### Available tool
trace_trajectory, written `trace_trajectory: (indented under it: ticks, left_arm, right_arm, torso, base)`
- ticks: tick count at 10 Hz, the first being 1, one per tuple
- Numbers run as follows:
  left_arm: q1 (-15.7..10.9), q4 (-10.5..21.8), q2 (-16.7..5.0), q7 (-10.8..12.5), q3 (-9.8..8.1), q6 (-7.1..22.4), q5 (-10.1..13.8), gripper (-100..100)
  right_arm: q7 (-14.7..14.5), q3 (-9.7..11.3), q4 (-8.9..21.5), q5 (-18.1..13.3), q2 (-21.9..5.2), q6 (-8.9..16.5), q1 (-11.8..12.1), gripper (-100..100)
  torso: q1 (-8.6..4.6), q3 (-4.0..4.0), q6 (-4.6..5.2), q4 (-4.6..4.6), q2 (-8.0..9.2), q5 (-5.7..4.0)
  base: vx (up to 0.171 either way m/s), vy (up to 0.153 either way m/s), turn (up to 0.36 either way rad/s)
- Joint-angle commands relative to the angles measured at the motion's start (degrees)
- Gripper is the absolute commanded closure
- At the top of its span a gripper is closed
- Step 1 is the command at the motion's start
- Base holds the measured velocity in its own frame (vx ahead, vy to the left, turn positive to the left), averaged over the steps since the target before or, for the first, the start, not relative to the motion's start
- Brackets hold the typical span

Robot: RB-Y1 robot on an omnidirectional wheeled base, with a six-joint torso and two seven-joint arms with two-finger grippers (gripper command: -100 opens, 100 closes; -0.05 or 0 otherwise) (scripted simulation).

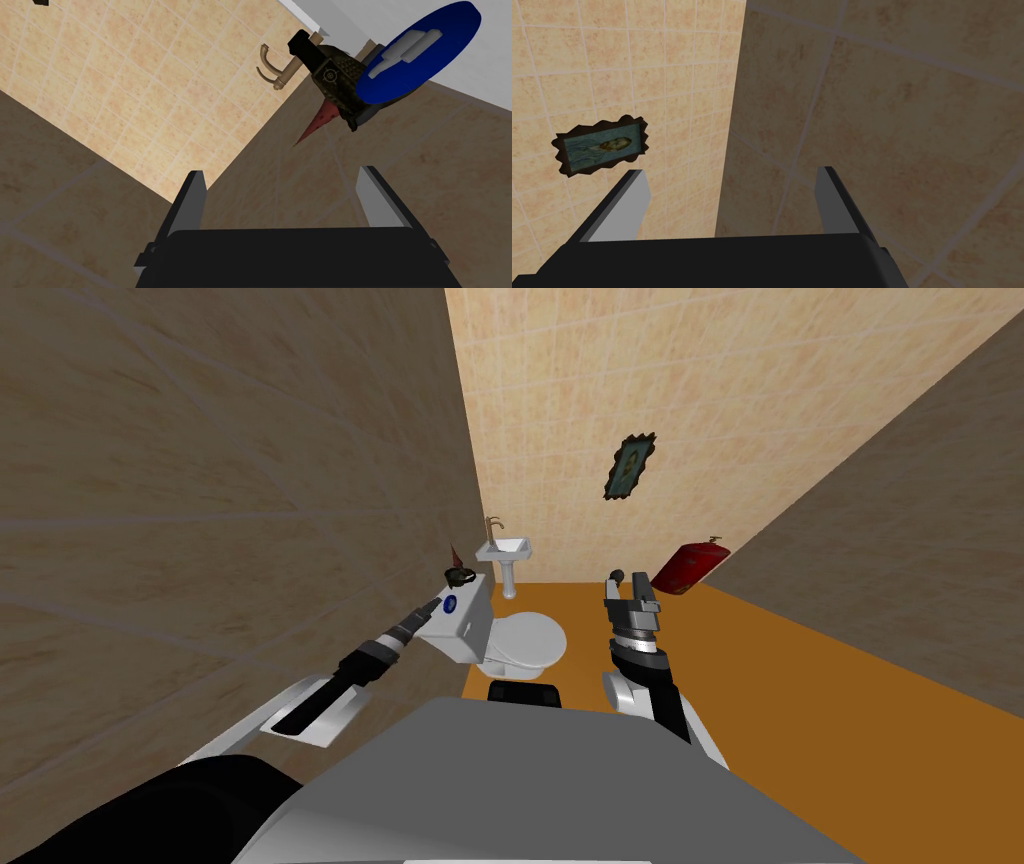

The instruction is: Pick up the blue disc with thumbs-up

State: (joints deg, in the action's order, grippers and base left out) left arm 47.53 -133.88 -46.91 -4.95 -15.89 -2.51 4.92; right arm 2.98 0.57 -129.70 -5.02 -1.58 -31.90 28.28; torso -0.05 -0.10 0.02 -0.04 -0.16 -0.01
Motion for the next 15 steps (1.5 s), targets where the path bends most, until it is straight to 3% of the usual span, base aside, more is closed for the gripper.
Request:
trace_trajectory:
  ticks: [1, 4, 5, 8, 11, 12, 13, 14, 15]
  left_arm:
    - [0.4, 0.1, -1.8, 0.0, -0.28, 1.1, 0.0, -100]
    - [2.9, -0.5, -6.9, 0.3, -1.76, 5.2, 0.1, -100]
    - [2.9, -0.5, -7.4, 0.3, -1.76, 5.2, 0.1, -100]
    - [5.4, -1.0, -12.5, 0.6, -3.11, 9.4, 0.1, -100]
    - [6.7, -1.3, -15.8, 0.8, -3.74, 11.5, 0.0, -100]
    - [7.9, -1.5, -18.2, 1.0, -4.34, 13.7, -0.1, -100]
    - [7.9, -1.5, -18.5, 1.0, -4.34, 13.7, -0.1, -100]
    - [9.2, -1.7, -20.8, 1.2, -4.91, 15.8, -0.2, -100]
    - [9.2, -1.7, -21.2, 1.2, -4.91, 15.8, -0.2, -100]
  right_arm:
    - [0.0, 0.0, 0.0, 0.0, 0.0, 0.0, 0.0, 0]
    - [0.0, 0.0, 0.0, 0.0, 0.0, 0.0, 0.0, 0]
    - [0.0, 0.0, 0.0, 0.0, 0.0, 0.0, 0.0, 0]
    - [0.0, 0.0, 0.0, 0.0, 0.0, 0.0, 0.0, 0]
    - [0.0, 0.0, 0.0, 0.0, 0.0, 0.0, 0.0, 0]
    - [0.0, 0.0, 0.0, 0.0, 0.0, 0.0, 0.0, 0]
    - [0.0, 0.0, 0.0, 0.0, 0.0, 0.0, 0.0, 0]
    - [0.0, 0.0, 0.0, 0.0, 0.0, 0.0, 0.0, 0]
    - [0.0, 0.0, 0.0, 0.0, 0.0, 0.0, 0.0, 0]
  torso:
    - [0.00, 0.00, 0.00, 0.00, 0.00, 0.00]
    - [0.05, 0.03, 0.00, 0.01, 0.05, 0.02]
    - [0.05, 0.02, 0.01, 0.01, 0.04, 0.01]
    - [0.08, 0.05, 0.00, 0.02, 0.08, 0.02]
    - [0.10, 0.06, 0.01, 0.02, 0.10, 0.03]
    - [0.11, 0.06, -0.01, 0.03, 0.11, 0.04]
    - [0.13, 0.07, 0.01, 0.03, 0.12, 0.04]
    - [0.13, 0.07, 0.00, 0.03, 0.13, 0.04]
    - [0.14, 0.07, 0.01, 0.03, 0.13, 0.04]
  base:
    - [0.027, -0.016, -0.001]
    - [0.027, -0.012, -0.017]
    - [0.021, -0.007, -0.013]
    - [0.016, -0.002, -0.038]
    - [0.010, 0.005, -0.037]
    - [0.006, 0.010, -0.048]
    - [0.004, 0.011, -0.041]
    - [0.003, 0.013, -0.090]
    - [0.002, 0.013, -0.036]
